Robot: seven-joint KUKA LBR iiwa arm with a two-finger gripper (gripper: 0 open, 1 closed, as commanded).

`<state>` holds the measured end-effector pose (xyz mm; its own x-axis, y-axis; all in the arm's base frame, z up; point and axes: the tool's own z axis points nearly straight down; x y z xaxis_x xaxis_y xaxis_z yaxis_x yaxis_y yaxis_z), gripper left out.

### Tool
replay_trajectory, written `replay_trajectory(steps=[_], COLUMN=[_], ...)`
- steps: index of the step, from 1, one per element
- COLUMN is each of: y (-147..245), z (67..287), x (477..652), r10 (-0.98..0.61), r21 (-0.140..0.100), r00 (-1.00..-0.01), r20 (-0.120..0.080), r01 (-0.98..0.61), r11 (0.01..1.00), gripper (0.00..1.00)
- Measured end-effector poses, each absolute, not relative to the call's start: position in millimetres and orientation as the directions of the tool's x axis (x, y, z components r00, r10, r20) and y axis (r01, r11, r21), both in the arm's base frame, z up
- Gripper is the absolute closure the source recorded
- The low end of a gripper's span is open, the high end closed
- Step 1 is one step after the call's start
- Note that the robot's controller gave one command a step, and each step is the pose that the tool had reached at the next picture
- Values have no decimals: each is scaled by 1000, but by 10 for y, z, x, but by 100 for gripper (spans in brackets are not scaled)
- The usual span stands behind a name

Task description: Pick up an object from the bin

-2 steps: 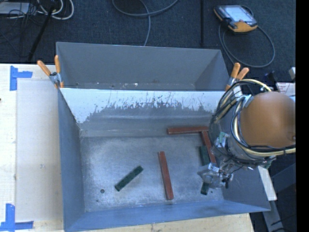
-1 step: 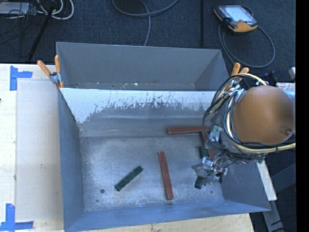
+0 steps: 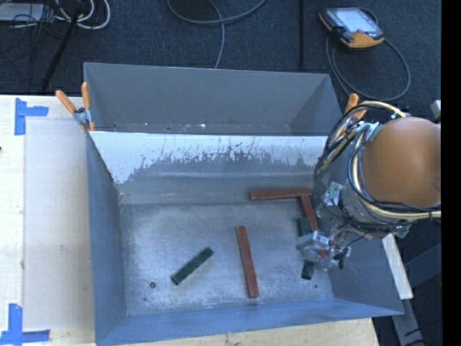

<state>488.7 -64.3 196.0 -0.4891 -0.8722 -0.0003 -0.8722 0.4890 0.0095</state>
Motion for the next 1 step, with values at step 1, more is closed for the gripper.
replay_trajectory(steps=[1], y=[-473], z=[2590], x=[4816], r10=[-863], r21=[5], r00=[-506], r20=[0], r01=[-863], r11=[506], gripper=[100])
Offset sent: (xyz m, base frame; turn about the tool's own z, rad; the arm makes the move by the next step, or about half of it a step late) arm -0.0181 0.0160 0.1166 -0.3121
